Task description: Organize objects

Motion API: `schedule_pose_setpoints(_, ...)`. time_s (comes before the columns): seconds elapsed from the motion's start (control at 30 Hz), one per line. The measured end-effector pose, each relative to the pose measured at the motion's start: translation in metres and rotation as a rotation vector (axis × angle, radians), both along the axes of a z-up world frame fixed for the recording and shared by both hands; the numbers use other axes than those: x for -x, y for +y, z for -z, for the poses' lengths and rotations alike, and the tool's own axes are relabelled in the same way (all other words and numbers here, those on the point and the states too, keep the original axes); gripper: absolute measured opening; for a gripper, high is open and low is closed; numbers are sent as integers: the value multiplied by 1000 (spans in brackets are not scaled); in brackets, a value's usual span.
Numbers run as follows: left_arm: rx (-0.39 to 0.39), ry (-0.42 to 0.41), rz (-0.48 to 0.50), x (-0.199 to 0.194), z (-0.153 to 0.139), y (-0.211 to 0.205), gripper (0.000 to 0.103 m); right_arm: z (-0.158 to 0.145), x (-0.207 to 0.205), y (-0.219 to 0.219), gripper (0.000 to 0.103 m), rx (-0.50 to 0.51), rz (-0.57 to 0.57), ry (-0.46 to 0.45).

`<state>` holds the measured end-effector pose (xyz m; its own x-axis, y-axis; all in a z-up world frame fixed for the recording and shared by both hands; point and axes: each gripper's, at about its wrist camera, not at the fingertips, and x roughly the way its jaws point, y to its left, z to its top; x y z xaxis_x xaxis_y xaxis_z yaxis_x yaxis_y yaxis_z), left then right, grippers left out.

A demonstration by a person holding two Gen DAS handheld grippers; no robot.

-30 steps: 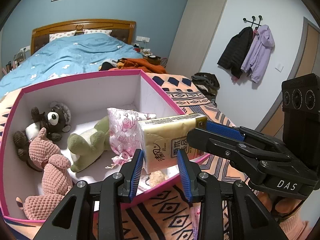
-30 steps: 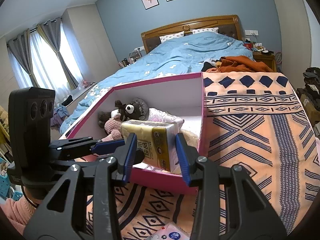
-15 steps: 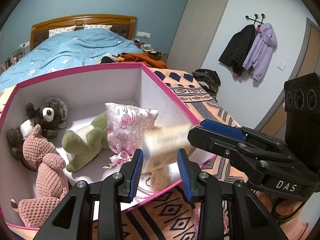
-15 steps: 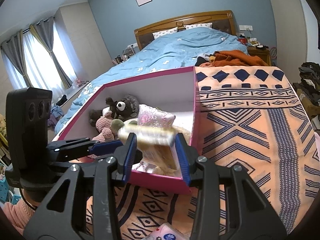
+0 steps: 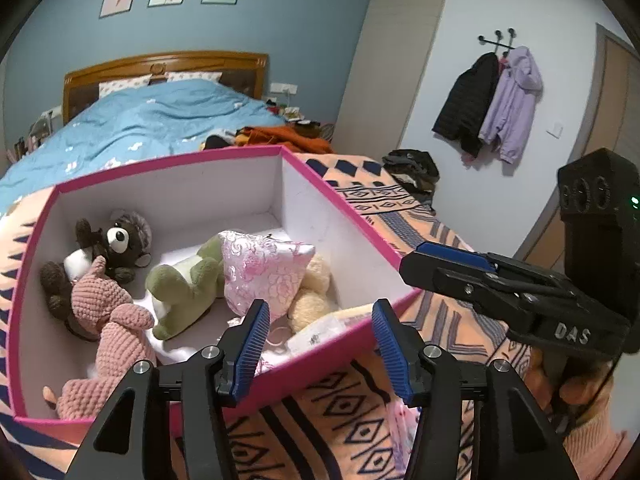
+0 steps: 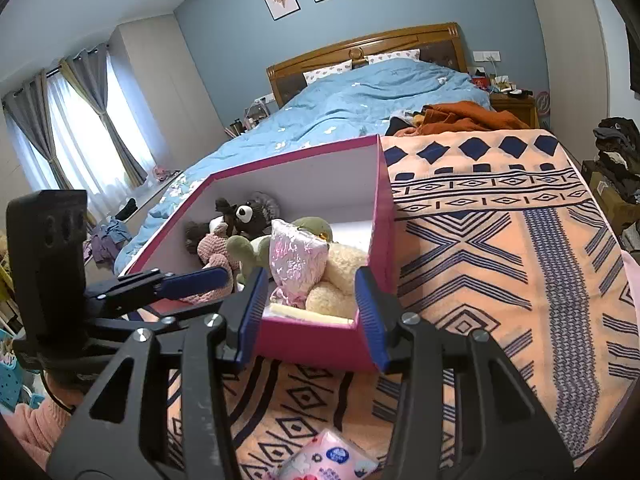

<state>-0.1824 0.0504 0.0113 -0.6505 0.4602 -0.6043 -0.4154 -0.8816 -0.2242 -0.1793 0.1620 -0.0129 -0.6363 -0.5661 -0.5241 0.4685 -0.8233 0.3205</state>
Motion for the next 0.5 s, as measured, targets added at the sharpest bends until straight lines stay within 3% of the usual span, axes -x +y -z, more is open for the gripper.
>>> schedule_pose_setpoints(0.3, -17, 39, 62, -46, -6, -5, 63, 4, -26, 16, 51, 16, -31, -9)
schedule_pose_setpoints(0.5, -7, -8, 152, -77, 16, 13, 65, 37, -39, 18, 52, -18, -78, -109)
